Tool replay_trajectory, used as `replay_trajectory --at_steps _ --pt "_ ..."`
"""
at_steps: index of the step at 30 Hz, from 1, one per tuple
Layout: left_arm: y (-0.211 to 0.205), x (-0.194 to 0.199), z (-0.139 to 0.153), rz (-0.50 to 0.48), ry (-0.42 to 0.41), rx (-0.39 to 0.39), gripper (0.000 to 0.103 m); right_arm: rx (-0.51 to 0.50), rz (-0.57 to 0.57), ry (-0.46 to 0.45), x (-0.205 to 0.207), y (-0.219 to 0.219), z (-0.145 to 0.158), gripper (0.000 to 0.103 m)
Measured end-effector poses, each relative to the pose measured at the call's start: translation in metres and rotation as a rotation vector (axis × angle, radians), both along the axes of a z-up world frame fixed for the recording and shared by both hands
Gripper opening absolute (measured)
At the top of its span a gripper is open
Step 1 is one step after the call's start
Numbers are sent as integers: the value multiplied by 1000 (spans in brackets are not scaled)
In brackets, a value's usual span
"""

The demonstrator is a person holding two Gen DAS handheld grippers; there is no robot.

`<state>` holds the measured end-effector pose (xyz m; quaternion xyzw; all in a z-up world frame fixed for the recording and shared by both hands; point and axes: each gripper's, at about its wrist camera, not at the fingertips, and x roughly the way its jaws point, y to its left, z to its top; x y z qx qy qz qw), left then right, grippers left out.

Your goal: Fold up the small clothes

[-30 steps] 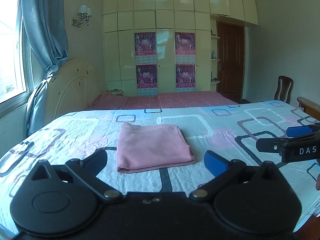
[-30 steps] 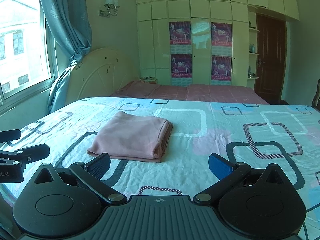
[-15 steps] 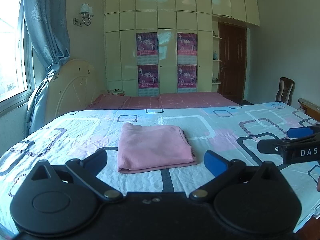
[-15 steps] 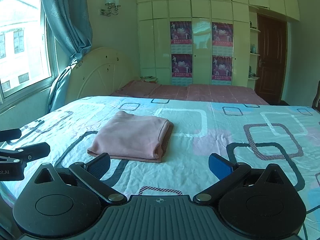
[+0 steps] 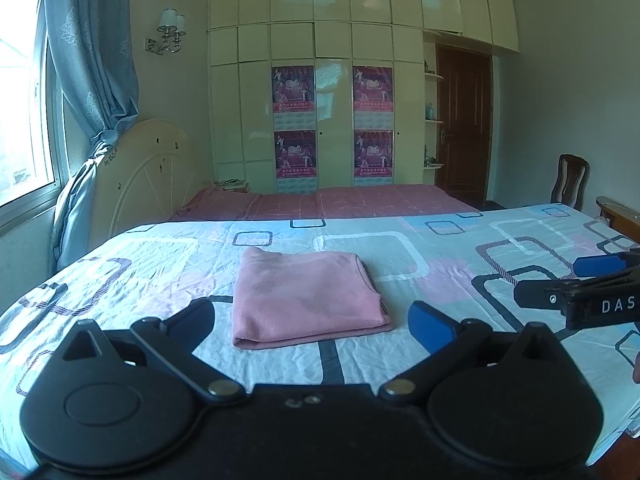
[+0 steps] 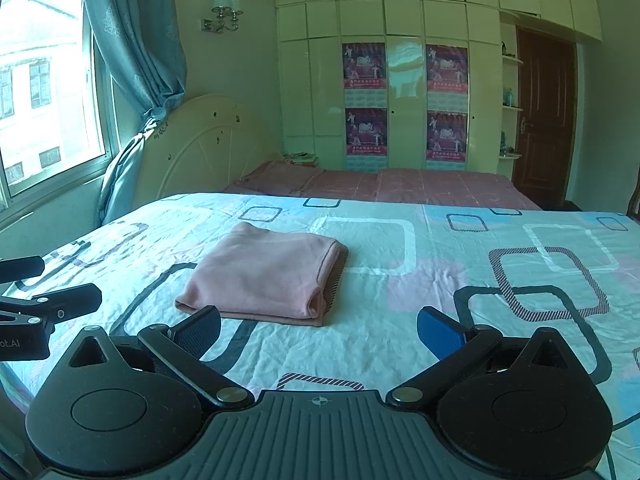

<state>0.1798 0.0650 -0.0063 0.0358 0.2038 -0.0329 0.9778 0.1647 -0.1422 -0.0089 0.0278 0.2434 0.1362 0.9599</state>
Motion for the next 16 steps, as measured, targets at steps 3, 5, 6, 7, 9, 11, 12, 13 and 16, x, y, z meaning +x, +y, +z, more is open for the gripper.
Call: replay_trajectory --at_steps 3,5,6,7,9,11,12,13,16 --pt "0 0 0 -1 -1 -1 102 0 -1 1 0 -3 0 103" --pt "0 -1 0 0 -7 -2 102 2 -1 0 -1 -5 0 103" --pt "0 -1 0 0 -9 -3 102 3 -1 -1 -1 -6 1 103" --pt "-1 -1 1 1 -12 -3 102 4 -1 -2 -1 -8 1 103" --pt "-1 -2 1 -4 -16 -3 102 4 -1 -5 -2 -8 1 103" --pt "-1 -2 1 -18 -19 -6 102 5 1 -5 -2 -10 2 103" --pt "-2 -2 2 -24 -20 -2 102 6 2 -6 -2 -10 2 103" --pt "-3 -3 2 -22 -25 1 102 6 4 -6 -3 -11 2 103" --pt "-5 -3 1 -24 -18 -3 102 7 10 -6 -2 -11 2 103"
